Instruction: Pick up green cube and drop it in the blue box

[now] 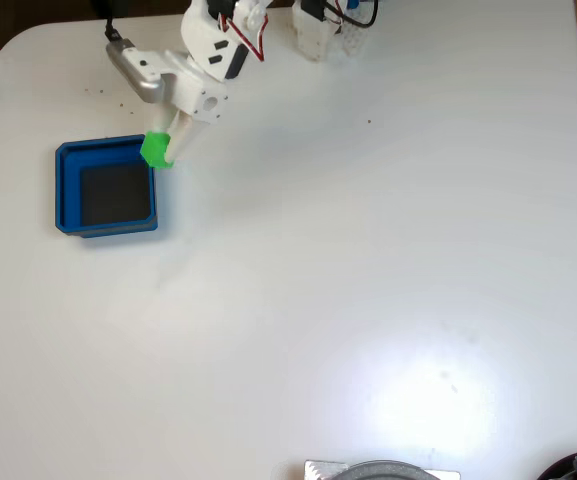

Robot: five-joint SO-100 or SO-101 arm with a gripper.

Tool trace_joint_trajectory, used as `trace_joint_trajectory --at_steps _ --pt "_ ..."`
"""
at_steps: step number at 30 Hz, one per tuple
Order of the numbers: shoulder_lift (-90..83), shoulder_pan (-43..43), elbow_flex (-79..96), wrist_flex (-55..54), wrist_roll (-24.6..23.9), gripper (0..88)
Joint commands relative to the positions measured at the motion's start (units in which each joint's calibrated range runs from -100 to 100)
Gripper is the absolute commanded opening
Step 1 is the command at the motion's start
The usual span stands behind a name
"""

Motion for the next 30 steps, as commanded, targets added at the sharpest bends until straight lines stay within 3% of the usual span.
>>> trace_joint_trajectory --at_steps 1,30 --pt "-1.9 1.9 -3.8 -1.8 0.2 1.2" --pt "36.2 10.2 -38.7 -1.8 0.6 1.2"
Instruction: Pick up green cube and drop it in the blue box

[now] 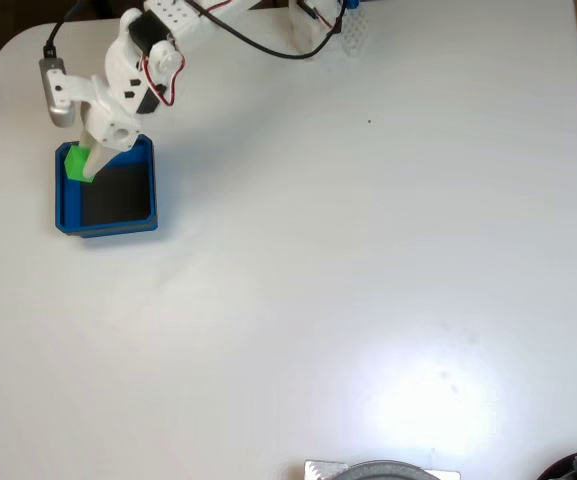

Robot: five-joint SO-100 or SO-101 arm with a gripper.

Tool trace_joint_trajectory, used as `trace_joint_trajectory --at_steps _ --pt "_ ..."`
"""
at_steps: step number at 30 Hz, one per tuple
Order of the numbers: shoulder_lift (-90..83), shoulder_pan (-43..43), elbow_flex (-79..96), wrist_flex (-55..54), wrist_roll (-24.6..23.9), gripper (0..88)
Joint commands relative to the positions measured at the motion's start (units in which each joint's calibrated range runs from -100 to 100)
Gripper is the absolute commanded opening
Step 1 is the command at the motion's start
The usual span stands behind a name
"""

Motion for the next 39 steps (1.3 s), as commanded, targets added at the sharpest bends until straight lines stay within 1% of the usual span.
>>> trace_joint_trajectory --at_steps 1,8,11,33,36,39 --pt "2.4 1.3 -5.2 -1.5 1.2 1.2" --pt "5.6 1.6 -4.7 -1.5 8.0 1.2" --pt "6.1 1.6 -4.5 -1.4 9.4 1.2" --pt "6.0 1.7 -4.3 -0.9 9.2 1.4" --pt "6.0 1.7 -4.3 -0.9 9.2 3.1" --pt "6.0 1.7 -4.3 -0.9 9.2 7.2"
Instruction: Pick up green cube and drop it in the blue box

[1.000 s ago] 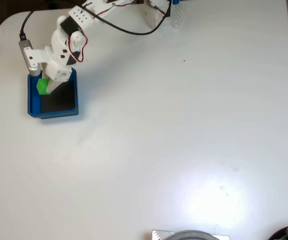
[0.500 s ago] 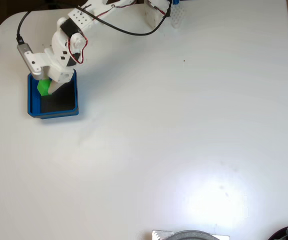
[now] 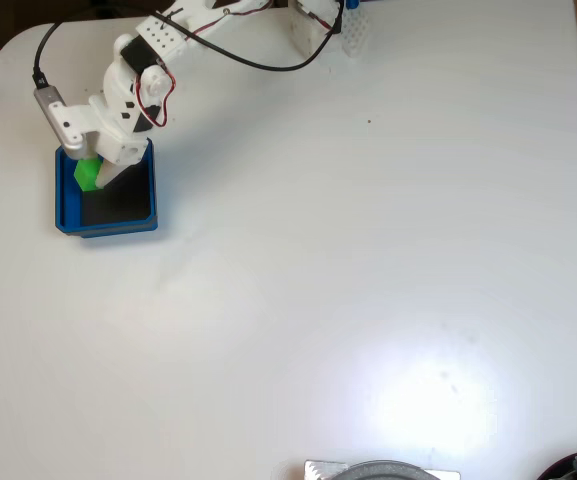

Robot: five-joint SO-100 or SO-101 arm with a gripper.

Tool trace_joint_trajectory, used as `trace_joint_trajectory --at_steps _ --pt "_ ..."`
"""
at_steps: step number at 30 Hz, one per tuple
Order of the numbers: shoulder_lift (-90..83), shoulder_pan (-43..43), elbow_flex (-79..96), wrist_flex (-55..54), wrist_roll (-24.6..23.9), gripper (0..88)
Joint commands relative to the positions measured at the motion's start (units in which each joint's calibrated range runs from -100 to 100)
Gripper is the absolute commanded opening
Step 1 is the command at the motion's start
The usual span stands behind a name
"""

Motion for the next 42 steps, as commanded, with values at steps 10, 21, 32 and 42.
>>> trace_joint_trajectory --at_steps 10,21,32,42 --pt "-0.9 0.5 -3.5 -0.9 -0.1 23.3" --pt "-1.6 0.6 -2.0 -0.9 -0.1 25.9" --pt "-13.2 0.7 12.9 -0.9 0.0 25.9" --pt "-29.0 0.1 30.7 -1.1 0.0 25.9"
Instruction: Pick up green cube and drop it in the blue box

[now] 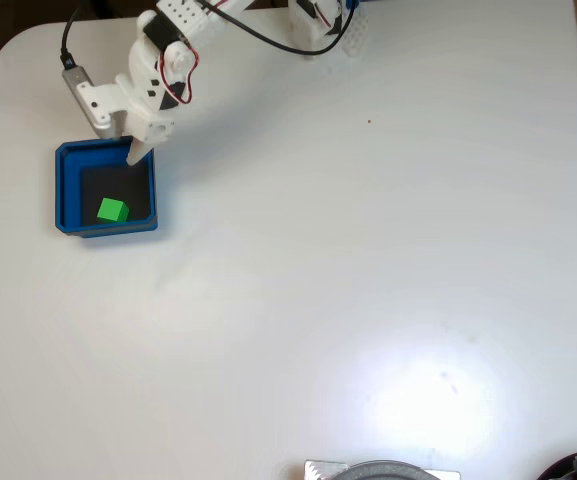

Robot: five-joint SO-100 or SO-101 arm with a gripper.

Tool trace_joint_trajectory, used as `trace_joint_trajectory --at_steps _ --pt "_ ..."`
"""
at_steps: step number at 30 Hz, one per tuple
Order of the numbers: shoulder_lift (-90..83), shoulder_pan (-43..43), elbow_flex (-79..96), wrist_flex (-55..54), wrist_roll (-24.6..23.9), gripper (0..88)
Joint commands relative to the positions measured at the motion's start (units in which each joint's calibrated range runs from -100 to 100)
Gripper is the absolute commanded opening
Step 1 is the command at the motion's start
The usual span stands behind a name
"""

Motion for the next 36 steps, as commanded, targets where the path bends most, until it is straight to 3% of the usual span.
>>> trace_joint_trajectory --at_steps 1,28,36 --pt "-11.0 0.0 5.7 -1.1 0.1 25.9" --pt "-58.6 -7.1 48.4 -1.8 0.1 25.9" --pt "-71.2 -7.2 66.9 -14.6 0.2 25.9"
